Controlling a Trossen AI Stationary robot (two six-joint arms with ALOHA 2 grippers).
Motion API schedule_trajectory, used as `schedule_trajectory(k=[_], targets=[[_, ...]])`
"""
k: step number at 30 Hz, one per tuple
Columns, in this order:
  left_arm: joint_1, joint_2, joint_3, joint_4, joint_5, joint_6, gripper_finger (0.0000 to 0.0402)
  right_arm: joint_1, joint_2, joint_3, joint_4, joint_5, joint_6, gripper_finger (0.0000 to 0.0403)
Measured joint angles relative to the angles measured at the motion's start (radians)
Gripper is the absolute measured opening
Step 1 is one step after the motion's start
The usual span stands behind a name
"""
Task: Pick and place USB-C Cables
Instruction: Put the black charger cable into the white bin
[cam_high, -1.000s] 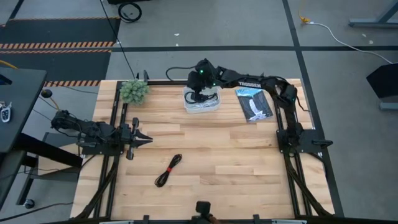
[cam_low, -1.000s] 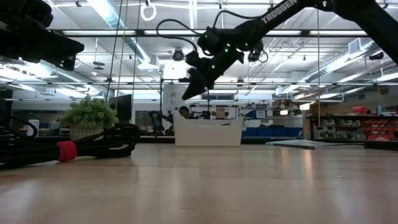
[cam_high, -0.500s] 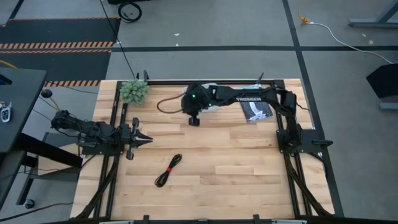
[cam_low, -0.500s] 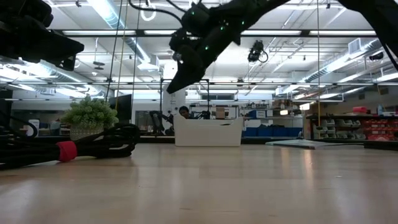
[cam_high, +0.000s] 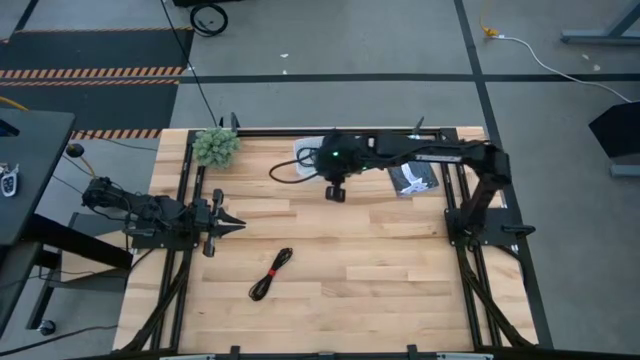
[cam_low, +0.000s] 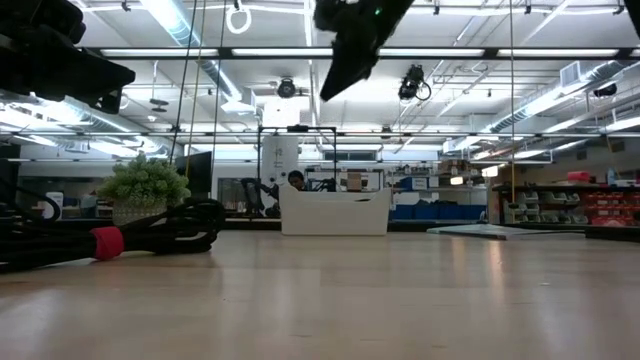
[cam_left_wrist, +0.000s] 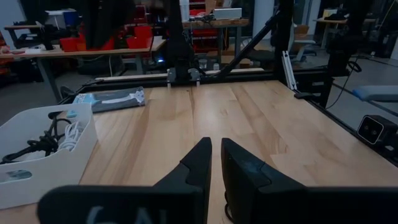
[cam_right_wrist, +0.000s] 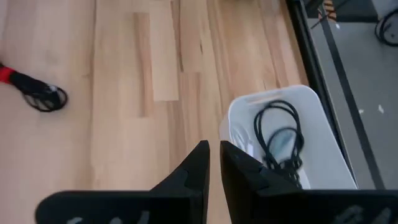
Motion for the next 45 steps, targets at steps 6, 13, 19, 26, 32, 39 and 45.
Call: schedule_trajectory(k=[6,13,19,26,32,39,45], targets=[[0.000,0.000,0.000,0.000,0.000,0.000,0.0043,0.016,-0.111,-0.031,-0.059,0.003,0.048,0.0045],[0.000,0.000,0.000,0.000,0.000,0.000,0.0043,0.053,-0.309,-0.266,0.062,0.066,0.092,0.0045],[0.000,0.000,0.000,0.000,0.000,0.000,0.0043,0.080,-0.509,-0.531,0.254,0.069,0.122,0.0045],[0.000,0.000,0.000,0.000,0.000,0.000,0.0043,0.086,-0.743,-0.776,0.482,0.068,0.083,0.0045],[0.000,0.000,0.000,0.000,0.000,0.000,0.0043,0.086,-0.938,-0.950,0.552,0.033,0.084,0.0045],[0.000,0.000,0.000,0.000,0.000,0.000,0.0043,0.086,-1.123,-1.160,0.677,-0.059,0.181,0.0045],[0.000,0.000,0.000,0.000,0.000,0.000,0.0043,0.086,-1.214,-1.242,0.709,-0.117,0.257,0.0045]])
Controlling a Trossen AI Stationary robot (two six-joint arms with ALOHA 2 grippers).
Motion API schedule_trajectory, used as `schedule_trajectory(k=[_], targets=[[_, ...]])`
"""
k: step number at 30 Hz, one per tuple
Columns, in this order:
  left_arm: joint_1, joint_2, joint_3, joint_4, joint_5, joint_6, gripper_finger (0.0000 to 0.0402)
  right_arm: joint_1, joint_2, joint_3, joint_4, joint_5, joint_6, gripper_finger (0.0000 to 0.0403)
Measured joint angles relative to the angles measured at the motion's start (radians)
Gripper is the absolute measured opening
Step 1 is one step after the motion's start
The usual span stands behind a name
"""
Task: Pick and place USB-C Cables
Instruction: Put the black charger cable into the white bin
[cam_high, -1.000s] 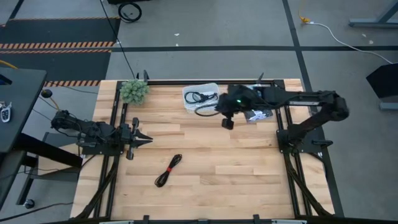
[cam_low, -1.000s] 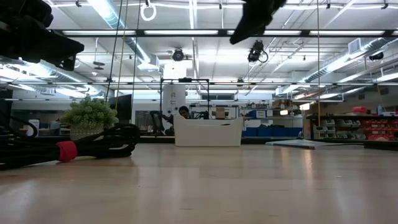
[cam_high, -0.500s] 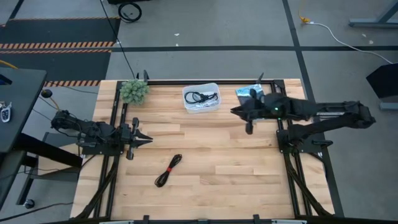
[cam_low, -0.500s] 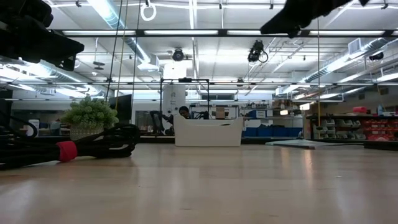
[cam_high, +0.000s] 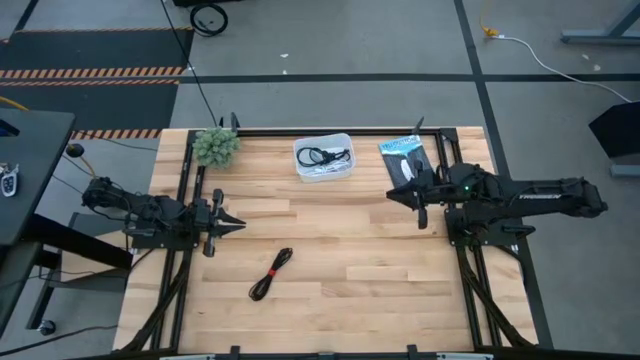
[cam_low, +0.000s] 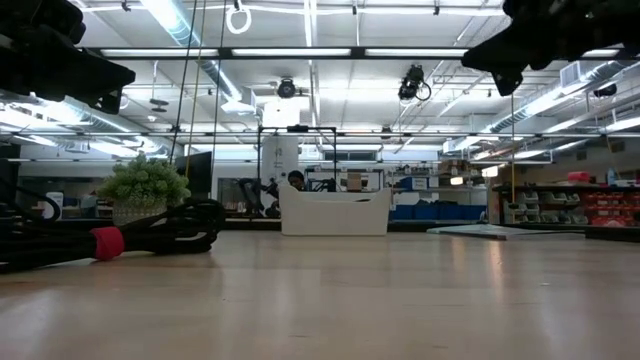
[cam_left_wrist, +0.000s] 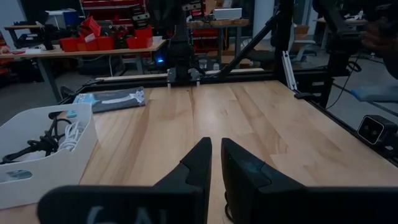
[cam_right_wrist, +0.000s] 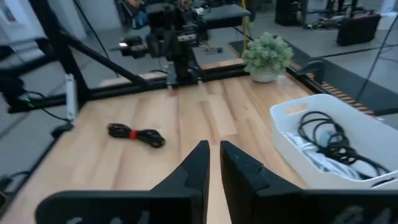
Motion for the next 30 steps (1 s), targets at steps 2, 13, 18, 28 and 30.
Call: schedule_trajectory(k=[2,13,18,28,30], targets=[[0.000,0.000,0.000,0.000,0.000,0.000,0.0043,0.000,-0.023,-0.019,0.016,-0.018,0.019,0.0045],[0.000,0.000,0.000,0.000,0.000,0.000,0.0043,0.064,-0.134,-0.235,0.255,-0.050,0.077,0.0045],[0.000,0.000,0.000,0.008,0.001,-0.113,0.0043,0.096,-0.178,-0.329,0.350,-0.051,0.118,0.0045],[0.002,0.000,0.000,0.081,-0.011,-0.575,0.0043,0.136,-0.268,-0.403,0.329,-0.051,0.124,0.0045],[0.002,0.000,0.000,0.081,-0.011,-0.581,0.0043,0.145,-0.274,-0.403,0.333,-0.051,0.124,0.0045]])
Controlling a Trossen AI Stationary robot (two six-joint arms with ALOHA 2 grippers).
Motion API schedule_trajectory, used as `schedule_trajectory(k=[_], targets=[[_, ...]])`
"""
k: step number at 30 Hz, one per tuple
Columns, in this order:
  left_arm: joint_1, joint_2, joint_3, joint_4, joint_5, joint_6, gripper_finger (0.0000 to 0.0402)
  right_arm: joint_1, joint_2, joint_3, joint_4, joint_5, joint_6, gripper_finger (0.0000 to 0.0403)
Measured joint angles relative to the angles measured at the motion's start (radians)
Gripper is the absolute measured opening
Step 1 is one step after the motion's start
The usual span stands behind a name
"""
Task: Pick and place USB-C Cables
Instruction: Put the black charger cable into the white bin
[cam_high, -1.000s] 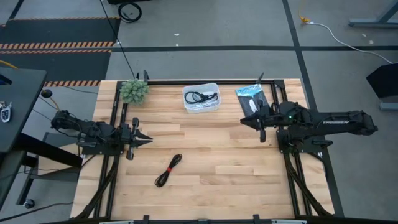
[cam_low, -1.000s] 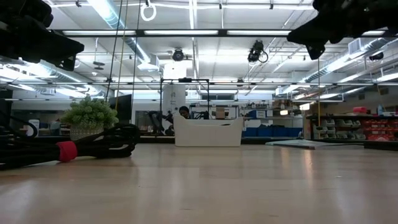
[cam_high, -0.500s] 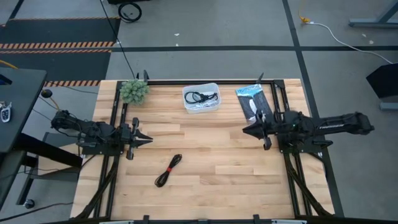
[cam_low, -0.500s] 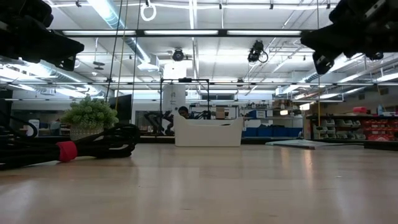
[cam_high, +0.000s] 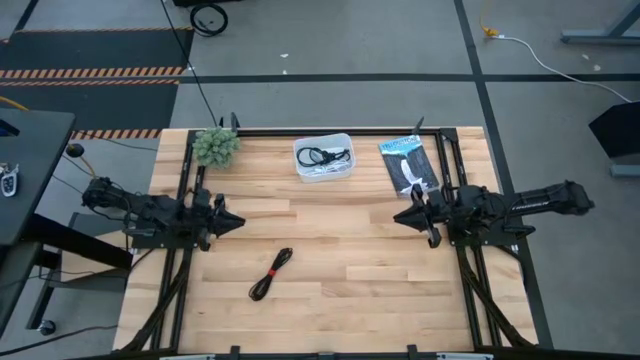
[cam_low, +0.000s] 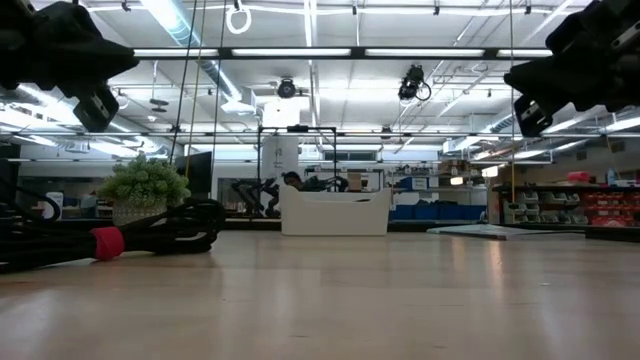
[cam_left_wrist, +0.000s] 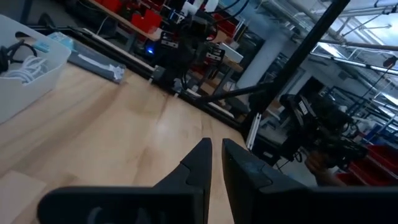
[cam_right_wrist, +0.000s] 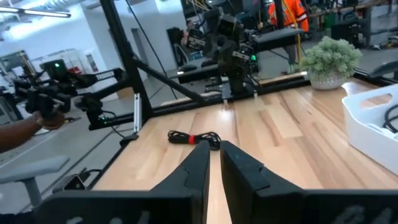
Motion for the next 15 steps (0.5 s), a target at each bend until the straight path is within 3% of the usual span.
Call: schedule_trajectory(k=[15], targets=[[0.000,0.000,0.000,-0.004,-0.039,0.029,0.0043,0.022,-0.005,0.000,0.012,0.011,-0.077,0.0045]])
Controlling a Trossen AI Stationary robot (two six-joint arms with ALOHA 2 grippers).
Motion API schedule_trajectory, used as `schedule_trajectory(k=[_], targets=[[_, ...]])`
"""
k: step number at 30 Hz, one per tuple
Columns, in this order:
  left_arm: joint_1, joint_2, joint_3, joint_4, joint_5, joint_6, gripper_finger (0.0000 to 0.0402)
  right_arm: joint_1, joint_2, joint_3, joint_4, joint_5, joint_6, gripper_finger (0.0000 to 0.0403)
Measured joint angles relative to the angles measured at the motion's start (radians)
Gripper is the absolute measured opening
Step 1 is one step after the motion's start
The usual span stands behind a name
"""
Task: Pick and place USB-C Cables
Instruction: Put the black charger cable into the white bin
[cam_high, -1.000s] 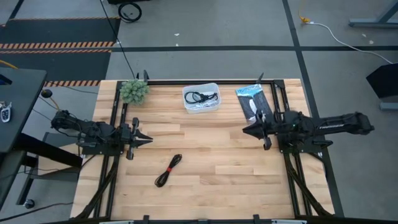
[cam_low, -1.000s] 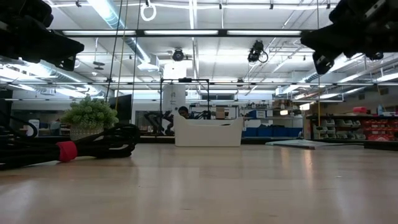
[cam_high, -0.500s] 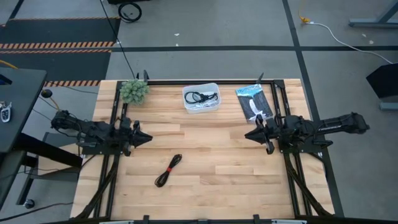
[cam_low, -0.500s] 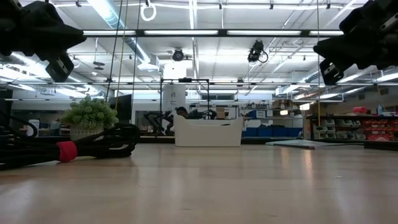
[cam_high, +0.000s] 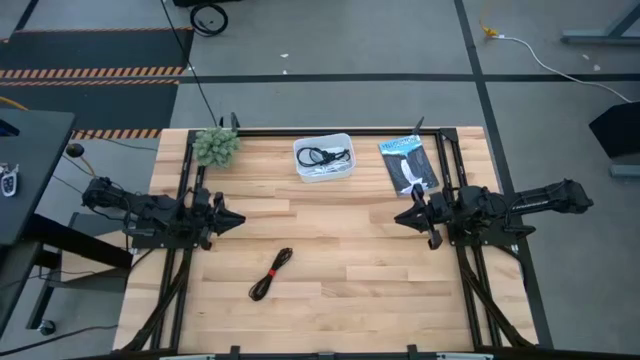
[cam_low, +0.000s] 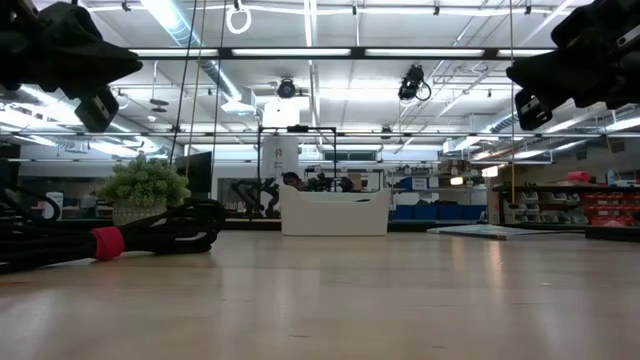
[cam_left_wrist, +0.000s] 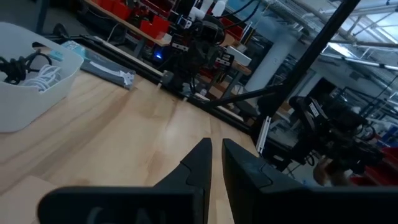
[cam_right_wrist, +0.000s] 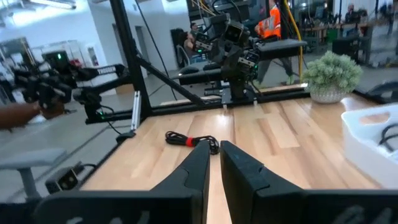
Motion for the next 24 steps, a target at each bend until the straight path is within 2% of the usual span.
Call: schedule_trajectory(k=[4,9,17,24], targets=[[0.000,0.000,0.000,0.001,0.000,0.035,0.0043,0.000,0.000,0.000,0.000,0.000,-0.089,0.0045],[-0.003,0.056,0.000,0.044,0.051,0.031,0.0043,0.000,0.000,0.000,0.000,0.000,-0.086,0.0045],[-0.003,0.314,0.014,0.109,0.135,0.010,0.0043,0.000,0.000,0.000,0.000,0.000,-0.084,0.0045],[-0.003,0.552,0.113,0.071,0.247,-0.045,0.0043,0.000,0.000,0.000,0.000,0.000,-0.083,0.0045]])
